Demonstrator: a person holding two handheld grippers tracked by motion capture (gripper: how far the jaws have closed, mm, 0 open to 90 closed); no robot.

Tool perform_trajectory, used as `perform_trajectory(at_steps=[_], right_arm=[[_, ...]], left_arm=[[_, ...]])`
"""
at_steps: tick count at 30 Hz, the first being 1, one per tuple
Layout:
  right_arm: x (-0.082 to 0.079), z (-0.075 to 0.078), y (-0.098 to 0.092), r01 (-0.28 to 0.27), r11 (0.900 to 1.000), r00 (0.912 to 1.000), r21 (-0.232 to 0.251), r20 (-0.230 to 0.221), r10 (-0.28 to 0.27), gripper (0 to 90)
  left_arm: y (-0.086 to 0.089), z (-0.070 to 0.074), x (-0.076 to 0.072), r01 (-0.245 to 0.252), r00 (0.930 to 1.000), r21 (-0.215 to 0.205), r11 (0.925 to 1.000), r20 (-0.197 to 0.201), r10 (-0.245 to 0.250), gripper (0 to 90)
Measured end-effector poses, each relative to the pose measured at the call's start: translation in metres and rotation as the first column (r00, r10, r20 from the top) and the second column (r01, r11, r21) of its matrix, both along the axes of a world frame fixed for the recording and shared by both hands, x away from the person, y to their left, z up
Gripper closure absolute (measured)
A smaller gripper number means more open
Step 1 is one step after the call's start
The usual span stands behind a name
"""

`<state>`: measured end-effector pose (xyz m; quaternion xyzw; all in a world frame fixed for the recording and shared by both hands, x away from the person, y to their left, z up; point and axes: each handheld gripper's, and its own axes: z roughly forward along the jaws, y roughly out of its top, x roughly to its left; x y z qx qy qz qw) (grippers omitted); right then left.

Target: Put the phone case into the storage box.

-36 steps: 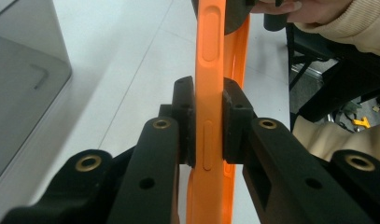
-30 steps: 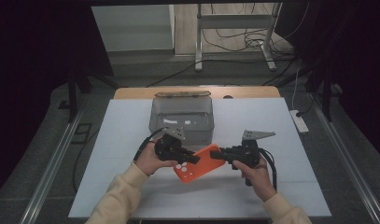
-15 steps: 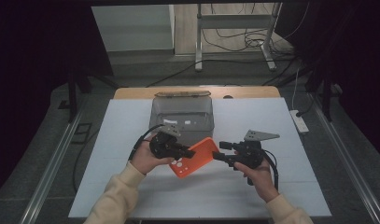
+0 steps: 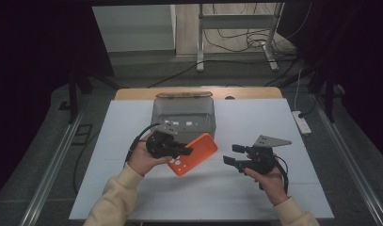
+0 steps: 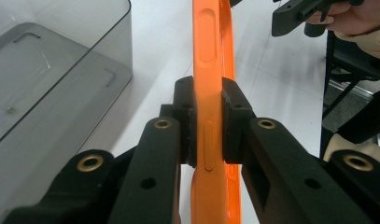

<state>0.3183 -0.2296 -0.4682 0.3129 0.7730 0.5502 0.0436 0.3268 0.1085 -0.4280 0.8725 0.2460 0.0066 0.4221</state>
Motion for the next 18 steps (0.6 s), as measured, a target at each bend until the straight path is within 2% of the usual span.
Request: perform_trajectory(at_steps=[6, 13, 16, 18], right_arm=[[-0.001, -0.005, -0.007, 0.018, 1.000, 0.9997, -0.015, -0.014, -0.018, 30.2], [-0.004, -0.009, -0.013, 0.044, 0.997, 0.9990, -0.064, 0.009, -0.044, 30.1], [-0.005, -0.011, -0.017, 0.055, 0.995, 0.9985, -0.079, 0.009, -0.054, 29.9], [-0.005, -0.013, -0.020, 0.059, 0.995, 0.9982, -0.085, 0.010, -0.058, 30.1]], left_arm=[[0.002, 0.002, 0.000, -0.016, 0.9999, -0.008, 0.9998, 0.006, 0.016, 79.6], [0.008, 0.005, -0.001, -0.030, 0.9994, -0.017, 0.9994, 0.015, 0.031, 79.6], [0.011, 0.007, -0.003, -0.044, 0.9988, -0.042, 0.9981, 0.020, 0.045, 79.6], [0.013, 0.009, -0.004, -0.045, 0.9986, -0.043, 0.9981, 0.026, 0.046, 79.6]])
